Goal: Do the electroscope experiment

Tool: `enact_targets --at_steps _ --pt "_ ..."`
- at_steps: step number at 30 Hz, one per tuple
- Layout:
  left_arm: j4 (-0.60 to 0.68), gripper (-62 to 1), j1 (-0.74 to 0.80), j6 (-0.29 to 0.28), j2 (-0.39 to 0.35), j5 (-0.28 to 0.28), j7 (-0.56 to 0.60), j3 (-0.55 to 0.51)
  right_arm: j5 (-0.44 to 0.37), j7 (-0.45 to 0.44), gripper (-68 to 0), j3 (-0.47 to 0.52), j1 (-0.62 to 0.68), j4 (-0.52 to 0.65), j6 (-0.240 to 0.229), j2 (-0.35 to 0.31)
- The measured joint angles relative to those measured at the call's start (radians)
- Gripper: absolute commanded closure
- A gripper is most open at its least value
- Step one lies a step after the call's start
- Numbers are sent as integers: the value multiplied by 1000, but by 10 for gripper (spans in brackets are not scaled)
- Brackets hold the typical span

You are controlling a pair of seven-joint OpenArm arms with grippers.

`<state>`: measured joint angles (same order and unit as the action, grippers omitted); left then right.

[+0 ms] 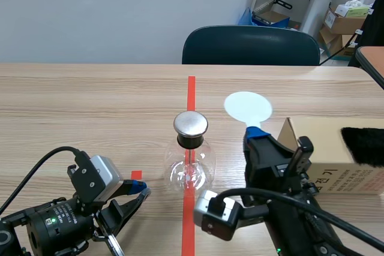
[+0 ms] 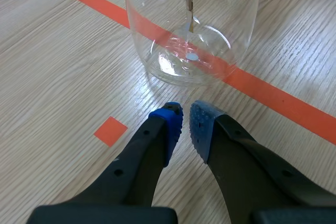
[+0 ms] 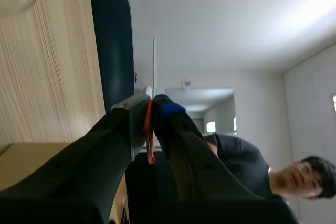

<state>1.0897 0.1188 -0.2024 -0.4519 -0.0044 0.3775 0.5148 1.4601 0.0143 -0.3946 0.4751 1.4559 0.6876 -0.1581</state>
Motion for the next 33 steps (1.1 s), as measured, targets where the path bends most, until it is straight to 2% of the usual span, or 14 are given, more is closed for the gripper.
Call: enact_targets --at_steps 6,11,33 --pt "0 -88 0 0 0 0 0 0 0 159 -8 0 0 0 0 0" --pt "0 -88 0 0 0 0 0 0 0 233 -8 0 0 0 0 0" --pt "0 -88 0 0 0 0 0 0 0 233 -8 0 0 0 0 0"
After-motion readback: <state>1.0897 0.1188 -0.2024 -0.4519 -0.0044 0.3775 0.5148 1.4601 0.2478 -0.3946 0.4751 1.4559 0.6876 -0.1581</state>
